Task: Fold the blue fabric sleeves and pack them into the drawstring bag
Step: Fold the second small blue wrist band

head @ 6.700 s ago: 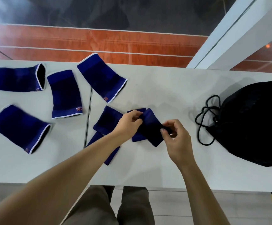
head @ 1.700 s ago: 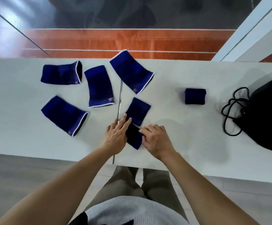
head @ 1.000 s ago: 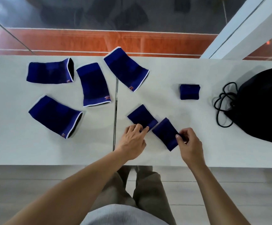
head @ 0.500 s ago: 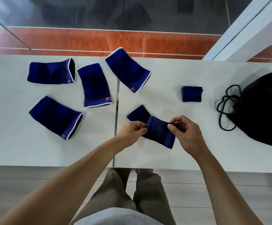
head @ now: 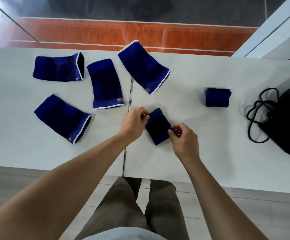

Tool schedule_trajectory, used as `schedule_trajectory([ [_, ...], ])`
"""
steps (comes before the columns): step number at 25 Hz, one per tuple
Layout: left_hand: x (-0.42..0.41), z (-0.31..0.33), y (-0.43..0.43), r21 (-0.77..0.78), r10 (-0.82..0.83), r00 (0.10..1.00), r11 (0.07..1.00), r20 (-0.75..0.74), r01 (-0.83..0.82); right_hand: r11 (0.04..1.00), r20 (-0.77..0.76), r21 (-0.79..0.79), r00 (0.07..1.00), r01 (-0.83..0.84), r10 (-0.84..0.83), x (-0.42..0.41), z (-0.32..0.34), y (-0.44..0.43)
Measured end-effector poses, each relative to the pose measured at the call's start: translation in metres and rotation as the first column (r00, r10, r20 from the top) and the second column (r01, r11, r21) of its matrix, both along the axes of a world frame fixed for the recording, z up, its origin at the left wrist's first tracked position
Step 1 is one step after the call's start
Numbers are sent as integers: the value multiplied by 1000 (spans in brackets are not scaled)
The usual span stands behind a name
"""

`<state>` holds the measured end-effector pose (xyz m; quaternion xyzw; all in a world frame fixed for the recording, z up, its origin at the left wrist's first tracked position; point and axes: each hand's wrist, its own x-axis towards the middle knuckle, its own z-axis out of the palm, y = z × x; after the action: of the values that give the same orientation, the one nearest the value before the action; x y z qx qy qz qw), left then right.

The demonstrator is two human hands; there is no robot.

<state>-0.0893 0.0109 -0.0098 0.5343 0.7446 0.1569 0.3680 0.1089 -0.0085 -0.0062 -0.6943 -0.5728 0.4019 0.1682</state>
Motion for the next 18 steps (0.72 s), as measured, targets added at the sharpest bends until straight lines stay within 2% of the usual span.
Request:
schedule_trajectory([
  [2,1,-4,-2,15,10,1000,1000,-21,-10,999,30,19,999,-38,38,0,-5,1],
  [5,4,-10,-4,41,16,998,999,-53,-14,976,199,131,969,-174,146,1,-11,2],
  [7,6,-12,-4,47,15,997,999,-75,-11,955,252,178,949,-237,189,2,-13,6],
  [11,10,-14,-4,87,7,992,996,-122,4,982,126,103,982,-156,142,-1,-18,11],
  [18,15,-22,-12,218,40,986,976,-159,-4,984,165,103,978,-142,124,-7,-22,10],
])
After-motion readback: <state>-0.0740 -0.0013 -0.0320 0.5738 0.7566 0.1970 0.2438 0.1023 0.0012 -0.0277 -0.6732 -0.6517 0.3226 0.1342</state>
